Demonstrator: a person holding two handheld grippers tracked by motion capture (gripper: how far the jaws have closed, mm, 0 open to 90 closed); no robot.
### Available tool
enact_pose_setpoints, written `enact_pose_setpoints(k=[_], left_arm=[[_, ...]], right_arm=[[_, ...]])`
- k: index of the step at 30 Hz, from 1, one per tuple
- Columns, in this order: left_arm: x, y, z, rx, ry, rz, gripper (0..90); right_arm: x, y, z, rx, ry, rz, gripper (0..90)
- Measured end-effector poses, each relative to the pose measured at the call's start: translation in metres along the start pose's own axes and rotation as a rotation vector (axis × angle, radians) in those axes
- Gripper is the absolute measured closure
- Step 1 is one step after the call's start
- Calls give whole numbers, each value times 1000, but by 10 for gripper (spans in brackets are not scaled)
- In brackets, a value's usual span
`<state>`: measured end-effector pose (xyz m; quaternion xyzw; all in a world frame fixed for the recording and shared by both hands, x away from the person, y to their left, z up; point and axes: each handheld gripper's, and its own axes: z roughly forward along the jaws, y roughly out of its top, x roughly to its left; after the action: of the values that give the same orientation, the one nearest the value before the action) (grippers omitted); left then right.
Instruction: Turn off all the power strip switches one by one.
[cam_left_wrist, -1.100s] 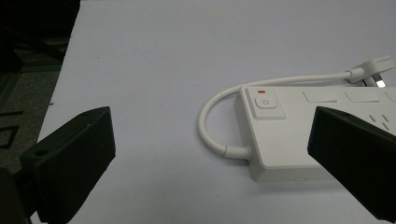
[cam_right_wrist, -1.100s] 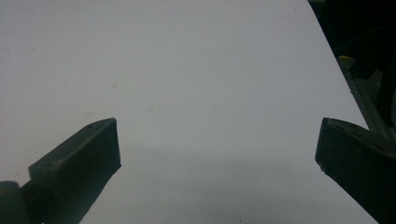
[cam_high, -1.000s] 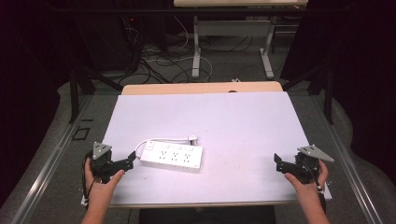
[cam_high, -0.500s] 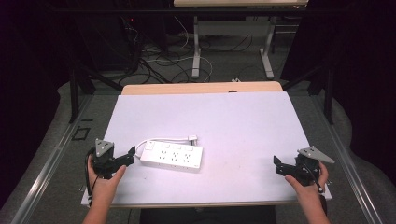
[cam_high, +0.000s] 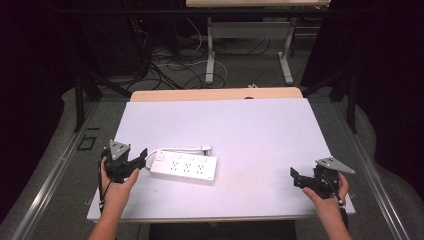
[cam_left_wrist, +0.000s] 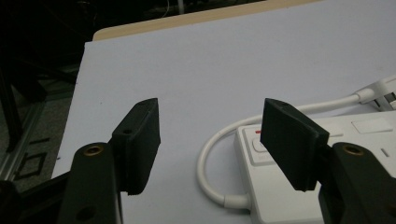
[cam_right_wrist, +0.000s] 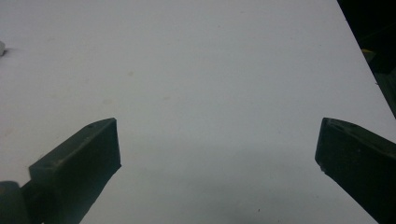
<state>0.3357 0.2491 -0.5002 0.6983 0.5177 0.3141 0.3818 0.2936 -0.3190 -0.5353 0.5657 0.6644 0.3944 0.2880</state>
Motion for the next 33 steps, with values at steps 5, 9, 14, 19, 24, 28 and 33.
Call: enact_pose_setpoints(k=[5,9,14,19,24,28,33], left_arm=[[-1,11,7,-19,-29,3,437],[-5,18,13,-27,-41,-4,437],[-9,24,19,-29,-51,-2,459],[-17,29,28,-18,-85,-26,513],[-22,30,33,-5,-77,-45,579],[-24,30,36,-4,-79,-60,604],[-23,25,40,20,-103,-63,680]], right_arm=[[0,0,0,4,0,15,0],[-2,-1,0,-5,-2,14,0],[-2,-1,-1,11,-10,27,0],[-1,-1,1,4,-8,27,0],[-2,-2,2,1,-4,20,0],[-2,-2,2,0,-5,23,0],[-2,-1,2,1,-5,22,0]])
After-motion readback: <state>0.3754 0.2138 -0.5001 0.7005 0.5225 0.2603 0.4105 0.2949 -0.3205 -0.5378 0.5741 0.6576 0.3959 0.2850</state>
